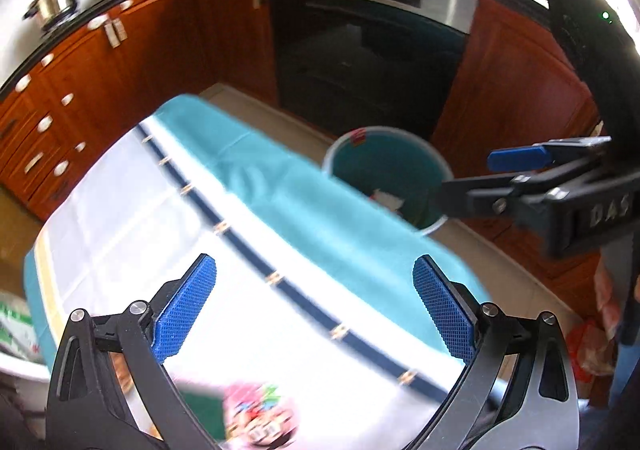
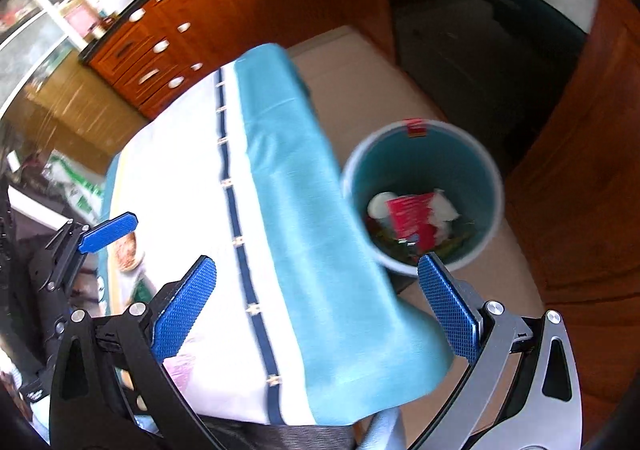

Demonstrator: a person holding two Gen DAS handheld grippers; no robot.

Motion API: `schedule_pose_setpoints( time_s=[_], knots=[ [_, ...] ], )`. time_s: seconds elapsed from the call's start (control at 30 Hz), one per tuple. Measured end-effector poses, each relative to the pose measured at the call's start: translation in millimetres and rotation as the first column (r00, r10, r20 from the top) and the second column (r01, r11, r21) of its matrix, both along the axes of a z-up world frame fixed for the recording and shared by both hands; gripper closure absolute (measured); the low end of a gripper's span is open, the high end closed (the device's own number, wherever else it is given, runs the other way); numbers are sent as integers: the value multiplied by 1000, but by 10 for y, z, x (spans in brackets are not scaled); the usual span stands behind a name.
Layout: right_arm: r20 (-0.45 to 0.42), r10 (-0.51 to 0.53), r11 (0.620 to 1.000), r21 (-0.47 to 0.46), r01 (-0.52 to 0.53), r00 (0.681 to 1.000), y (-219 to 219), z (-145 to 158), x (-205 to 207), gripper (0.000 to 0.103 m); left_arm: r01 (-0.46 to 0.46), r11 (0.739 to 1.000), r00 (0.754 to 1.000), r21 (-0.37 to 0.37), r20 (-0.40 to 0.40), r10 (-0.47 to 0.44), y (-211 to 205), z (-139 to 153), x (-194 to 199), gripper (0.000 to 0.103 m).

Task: Collect trash
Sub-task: 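Move both tools back over the table toward the snack bags and peel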

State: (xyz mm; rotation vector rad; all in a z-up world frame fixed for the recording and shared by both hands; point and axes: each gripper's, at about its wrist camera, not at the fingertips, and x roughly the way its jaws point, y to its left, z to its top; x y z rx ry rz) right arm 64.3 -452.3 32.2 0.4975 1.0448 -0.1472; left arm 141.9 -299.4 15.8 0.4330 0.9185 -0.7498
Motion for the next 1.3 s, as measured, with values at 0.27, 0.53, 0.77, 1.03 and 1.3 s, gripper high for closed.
schedule_pose_setpoints(
  time_s=[0.27,0.53,0.77,1.03,1.3],
  knots=[
    [-37,180,984,27,-179,983,821,-129,393,6,-188,982,982,23,2,188,1206,-69,220,4],
    [-110,351,936,72,-345,930,1683,-444,695,6,-361,933,932,5,-35,361,2224,-224,304,4],
    [-172,477,878,54,-475,862,2284,-680,789,6,-398,916,914,56,-60,401,2621,-588,132,4],
    [-237,517,842,-32,-538,823,2543,-908,969,6,-396,914,909,88,-105,404,2764,-926,24,4],
    [-142,553,806,-162,-570,821,2603,-798,956,27,-352,930,926,104,-106,363,2631,-1005,-2,4]
  ],
)
